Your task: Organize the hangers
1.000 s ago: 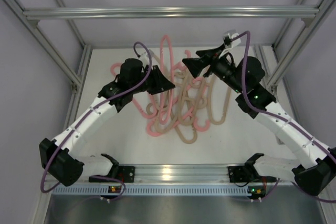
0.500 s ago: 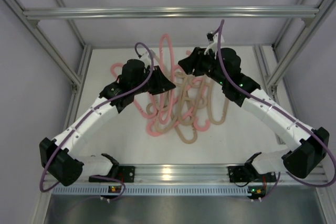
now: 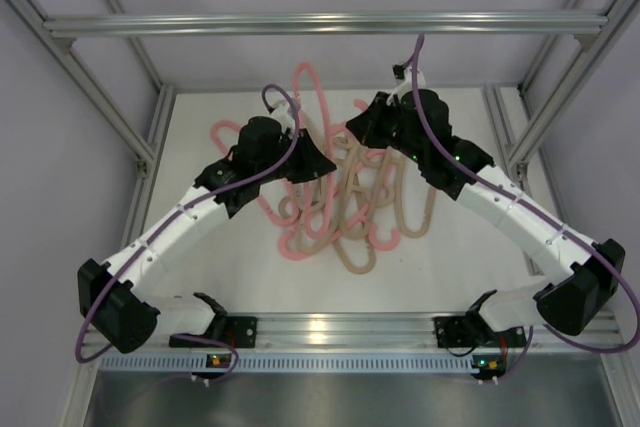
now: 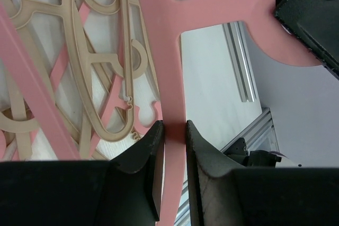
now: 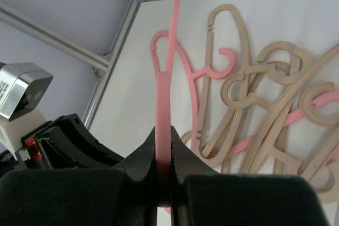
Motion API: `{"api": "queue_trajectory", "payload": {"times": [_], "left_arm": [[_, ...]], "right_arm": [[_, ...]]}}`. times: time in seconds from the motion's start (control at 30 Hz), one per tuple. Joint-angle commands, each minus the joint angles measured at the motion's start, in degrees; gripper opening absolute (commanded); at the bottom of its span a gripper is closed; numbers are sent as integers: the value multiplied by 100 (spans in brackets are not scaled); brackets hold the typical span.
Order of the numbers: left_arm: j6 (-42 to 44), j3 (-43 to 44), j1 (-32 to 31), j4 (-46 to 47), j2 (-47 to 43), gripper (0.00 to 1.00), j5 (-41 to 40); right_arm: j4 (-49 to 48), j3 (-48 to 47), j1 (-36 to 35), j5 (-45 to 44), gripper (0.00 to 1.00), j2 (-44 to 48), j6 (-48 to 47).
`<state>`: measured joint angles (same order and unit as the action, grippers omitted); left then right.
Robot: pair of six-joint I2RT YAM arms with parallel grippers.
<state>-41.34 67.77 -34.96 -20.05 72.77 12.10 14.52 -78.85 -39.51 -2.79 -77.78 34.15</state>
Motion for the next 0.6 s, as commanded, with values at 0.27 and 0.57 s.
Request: {"api": "queue_trajectory", "payload": {"times": [0.27,0.57], "left_arm": [[644,-317,-941,204,-588,86,-1812],[1119,-431,-2514,142,-502,91,-4450]], "right_arm": [[1183,-614,-382,-1636,0,-44,539],[2054,-1343,-619,-2357,0,-448,944]]}}
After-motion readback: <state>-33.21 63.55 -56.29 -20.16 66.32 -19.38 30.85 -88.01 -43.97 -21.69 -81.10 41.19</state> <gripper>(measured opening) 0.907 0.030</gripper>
